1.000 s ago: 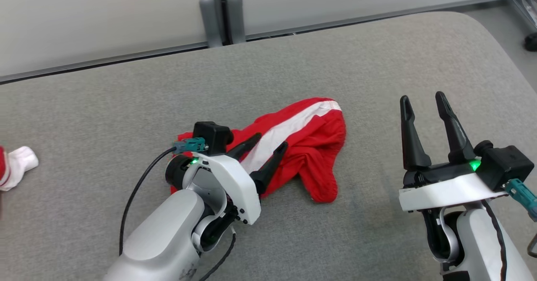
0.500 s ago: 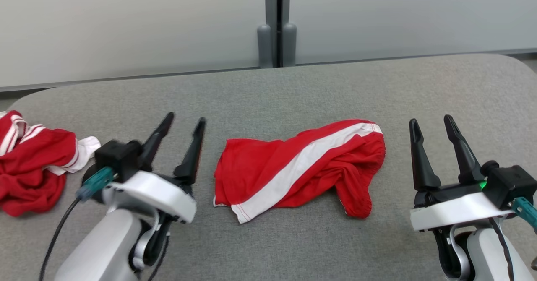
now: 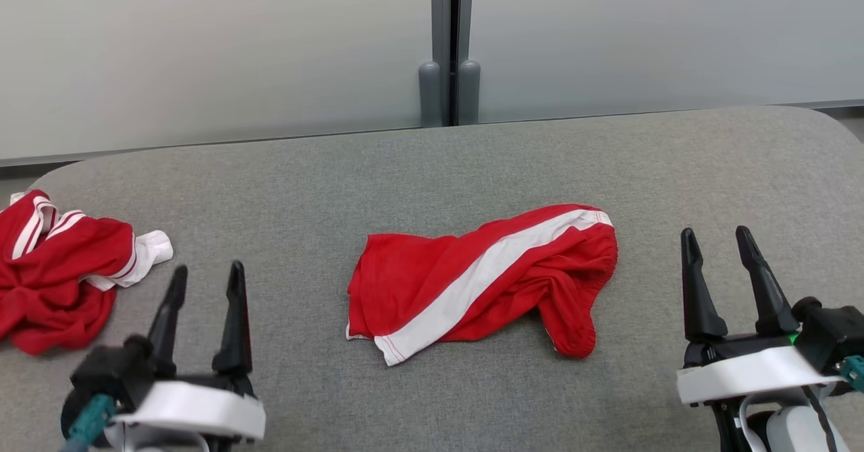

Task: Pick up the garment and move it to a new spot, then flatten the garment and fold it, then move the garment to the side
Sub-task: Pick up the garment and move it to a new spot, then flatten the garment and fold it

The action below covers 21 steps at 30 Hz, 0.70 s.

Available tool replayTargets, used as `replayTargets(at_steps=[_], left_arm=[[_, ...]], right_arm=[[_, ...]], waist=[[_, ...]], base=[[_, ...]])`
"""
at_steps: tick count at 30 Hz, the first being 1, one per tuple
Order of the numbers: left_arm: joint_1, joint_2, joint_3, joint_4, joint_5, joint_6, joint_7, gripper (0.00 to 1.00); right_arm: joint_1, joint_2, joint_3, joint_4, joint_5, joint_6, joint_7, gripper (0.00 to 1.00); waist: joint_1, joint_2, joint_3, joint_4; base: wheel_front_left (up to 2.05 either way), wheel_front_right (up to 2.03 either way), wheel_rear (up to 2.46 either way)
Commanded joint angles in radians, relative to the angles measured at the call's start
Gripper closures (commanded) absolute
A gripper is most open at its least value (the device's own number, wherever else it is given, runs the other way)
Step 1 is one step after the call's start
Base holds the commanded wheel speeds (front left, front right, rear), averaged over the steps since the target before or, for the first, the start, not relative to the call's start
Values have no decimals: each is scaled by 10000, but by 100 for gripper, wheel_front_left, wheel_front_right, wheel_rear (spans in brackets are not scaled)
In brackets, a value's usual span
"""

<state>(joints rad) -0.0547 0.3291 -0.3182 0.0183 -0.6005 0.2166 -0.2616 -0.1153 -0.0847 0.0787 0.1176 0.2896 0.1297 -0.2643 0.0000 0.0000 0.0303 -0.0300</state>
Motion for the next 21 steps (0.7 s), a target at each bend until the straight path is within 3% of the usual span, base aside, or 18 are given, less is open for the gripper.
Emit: replayTargets(at_steps=[1, 9, 21], left_arm=[[248, -33, 116, 50, 208, -156, -45, 0], [756, -822, 742, 218, 912, -817, -48, 0], [754, -1329, 1119, 479, 1420, -1368, -49, 0]], right_arm=[[83, 6, -12, 18, -61, 19, -2, 0], [152, 59, -112, 125, -110, 19, -2, 0], [-175, -103, -232, 661, 22, 19, -2, 0]], waist=[[0, 0, -2, -32], [0, 0, -44, -66], [0, 0, -42, -77]], base=[[0, 0, 0], [0, 0, 0], [0, 0, 0]])
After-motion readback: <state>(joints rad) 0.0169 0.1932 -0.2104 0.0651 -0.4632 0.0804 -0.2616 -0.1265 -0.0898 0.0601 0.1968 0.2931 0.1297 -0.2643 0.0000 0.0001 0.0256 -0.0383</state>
